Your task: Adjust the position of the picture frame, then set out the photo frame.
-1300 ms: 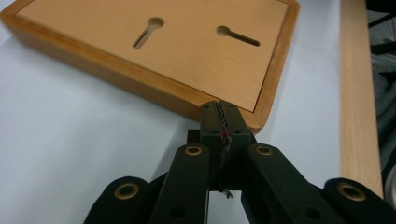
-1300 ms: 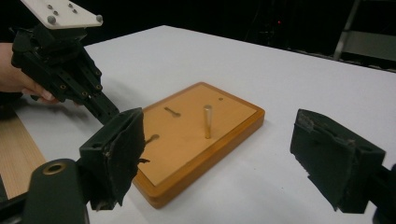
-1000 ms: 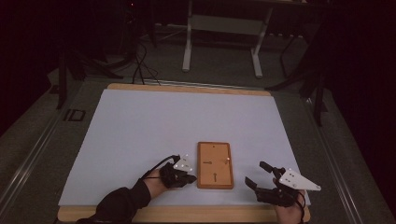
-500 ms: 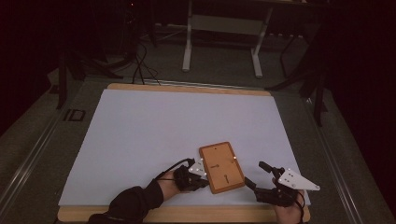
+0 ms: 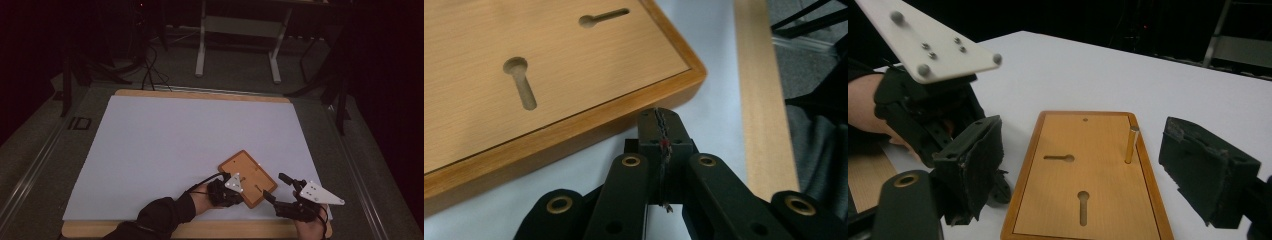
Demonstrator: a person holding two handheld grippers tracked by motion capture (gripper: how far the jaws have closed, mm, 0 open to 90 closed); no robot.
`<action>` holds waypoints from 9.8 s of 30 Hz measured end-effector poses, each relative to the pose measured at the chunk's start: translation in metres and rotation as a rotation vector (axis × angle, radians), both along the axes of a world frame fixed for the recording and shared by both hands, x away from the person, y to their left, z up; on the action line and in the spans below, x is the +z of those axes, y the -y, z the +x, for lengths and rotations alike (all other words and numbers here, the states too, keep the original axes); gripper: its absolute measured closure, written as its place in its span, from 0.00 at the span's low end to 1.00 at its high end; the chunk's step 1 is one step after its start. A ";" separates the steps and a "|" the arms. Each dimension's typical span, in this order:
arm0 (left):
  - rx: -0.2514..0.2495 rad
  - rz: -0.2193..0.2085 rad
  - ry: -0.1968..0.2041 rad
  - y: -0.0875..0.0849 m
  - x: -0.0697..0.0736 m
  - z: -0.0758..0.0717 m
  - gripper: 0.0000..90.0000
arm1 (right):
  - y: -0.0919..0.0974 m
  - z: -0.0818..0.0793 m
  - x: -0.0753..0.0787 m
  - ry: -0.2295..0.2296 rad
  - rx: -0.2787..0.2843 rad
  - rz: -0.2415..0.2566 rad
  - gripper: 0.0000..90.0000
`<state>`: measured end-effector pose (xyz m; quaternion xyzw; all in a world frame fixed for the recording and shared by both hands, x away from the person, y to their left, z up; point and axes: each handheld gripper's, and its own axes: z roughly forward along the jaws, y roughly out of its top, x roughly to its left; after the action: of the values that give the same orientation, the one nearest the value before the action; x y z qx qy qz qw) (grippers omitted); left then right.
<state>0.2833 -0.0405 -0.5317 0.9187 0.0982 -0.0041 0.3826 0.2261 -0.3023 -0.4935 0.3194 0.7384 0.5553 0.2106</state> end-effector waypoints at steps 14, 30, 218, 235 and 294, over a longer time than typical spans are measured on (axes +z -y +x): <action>0.131 -0.050 0.034 -0.015 0.022 0.048 1.00 | -0.001 0.000 -0.001 -0.004 0.003 -0.002 0.19; 0.226 -0.038 0.066 0.023 0.029 0.132 1.00 | 0.001 0.000 -0.002 -0.010 0.010 0.003 0.19; 0.237 -0.217 0.118 -0.007 0.014 0.096 0.81 | -0.007 -0.001 0.004 0.004 -0.010 -0.020 0.25; 0.234 -0.201 0.085 -0.003 0.012 0.103 0.94 | -0.011 0.002 0.002 0.026 -0.002 -0.163 0.30; 0.210 -0.169 -0.104 -0.003 0.019 0.130 0.93 | -0.055 0.003 -0.063 0.634 0.109 -1.331 0.74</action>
<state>0.4134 -0.0376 -0.5127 0.8664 0.2128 -0.0196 0.4514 0.2292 -0.2477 -0.5569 -0.0888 0.8376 0.0651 0.5351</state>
